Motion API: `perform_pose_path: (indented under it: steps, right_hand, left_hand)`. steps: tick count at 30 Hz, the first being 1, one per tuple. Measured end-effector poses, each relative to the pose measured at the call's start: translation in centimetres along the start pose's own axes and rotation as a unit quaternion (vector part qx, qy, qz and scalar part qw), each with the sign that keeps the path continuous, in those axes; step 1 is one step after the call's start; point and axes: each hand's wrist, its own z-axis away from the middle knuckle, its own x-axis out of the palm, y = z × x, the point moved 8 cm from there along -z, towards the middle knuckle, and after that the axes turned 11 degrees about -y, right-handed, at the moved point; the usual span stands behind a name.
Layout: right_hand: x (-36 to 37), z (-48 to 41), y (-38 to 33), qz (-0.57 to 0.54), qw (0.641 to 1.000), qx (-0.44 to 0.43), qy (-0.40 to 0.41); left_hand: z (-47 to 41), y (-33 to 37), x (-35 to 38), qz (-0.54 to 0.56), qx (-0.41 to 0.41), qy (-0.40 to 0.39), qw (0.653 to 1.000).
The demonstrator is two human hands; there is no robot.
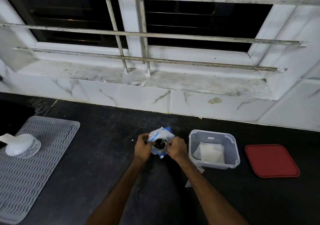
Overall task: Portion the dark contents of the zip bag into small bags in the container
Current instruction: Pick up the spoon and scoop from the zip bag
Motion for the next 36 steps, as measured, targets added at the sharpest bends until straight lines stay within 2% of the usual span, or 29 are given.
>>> perform_pose_path:
  steps: [2, 4, 7, 9, 14, 22, 24, 27, 28, 30, 33, 36]
  right_hand:
    - [0.9, 0.3, 0.2, -0.047, 0.999, 0.013, -0.018]
    - [1.3, 0.7, 0.6, -0.143, 0.989, 0.029, -0.036]
    - [1.7, 1.1, 1.1, -0.31, 0.946, 0.049, -0.075]
    - [1.6, 1.4, 0.6, -0.385, 0.916, 0.056, -0.097]
    - [1.1, 1.8, -0.6, -0.397, 0.911, 0.04, -0.107]
    - [-2.3, 5.5, -0.9, -0.351, 0.926, -0.009, -0.142]
    - [-3.3, 6.5, -0.4, -0.351, 0.924, -0.012, -0.15]
    - [-4.8, 8.4, 0.4, -0.373, 0.913, -0.028, -0.161]
    - [-5.4, 9.0, 0.8, -0.388, 0.906, -0.035, -0.163]
    - [-6.6, 10.2, 2.4, -0.414, 0.895, -0.045, -0.16]
    - [-8.1, 11.4, 5.2, -0.43, 0.89, -0.046, -0.145]
    - [-9.2, 12.4, 8.1, -0.42, 0.898, -0.038, -0.127]
  left_hand:
    - [0.1, -0.2, 0.3, -0.001, 0.007, -0.022, 1.0]
    - [-0.1, -0.5, 0.3, 0.005, 0.004, -0.032, 0.999]
    - [-0.4, -0.9, 0.2, 0.033, -0.011, -0.056, 0.998]
    - [-0.6, -0.6, 0.4, 0.035, -0.01, -0.071, 0.997]
    - [-0.2, -0.3, 0.2, 0.028, -0.003, -0.072, 0.997]
    - [2.4, -0.5, -0.7, 0.054, -0.007, -0.069, 0.996]
    - [4.5, 0.4, -1.5, 0.043, 0.025, -0.012, 0.999]
    - [9.5, 2.6, -3.2, 0.016, 0.123, 0.158, 0.98]
    - [11.1, 3.3, -2.4, 0.002, 0.142, 0.158, 0.977]
    - [12.6, 3.4, 1.7, -0.037, 0.146, 0.063, 0.987]
    - [13.1, 0.8, 9.3, -0.135, 0.079, -0.084, 0.984]
    - [12.9, -1.3, 15.2, -0.189, -0.018, -0.16, 0.969]
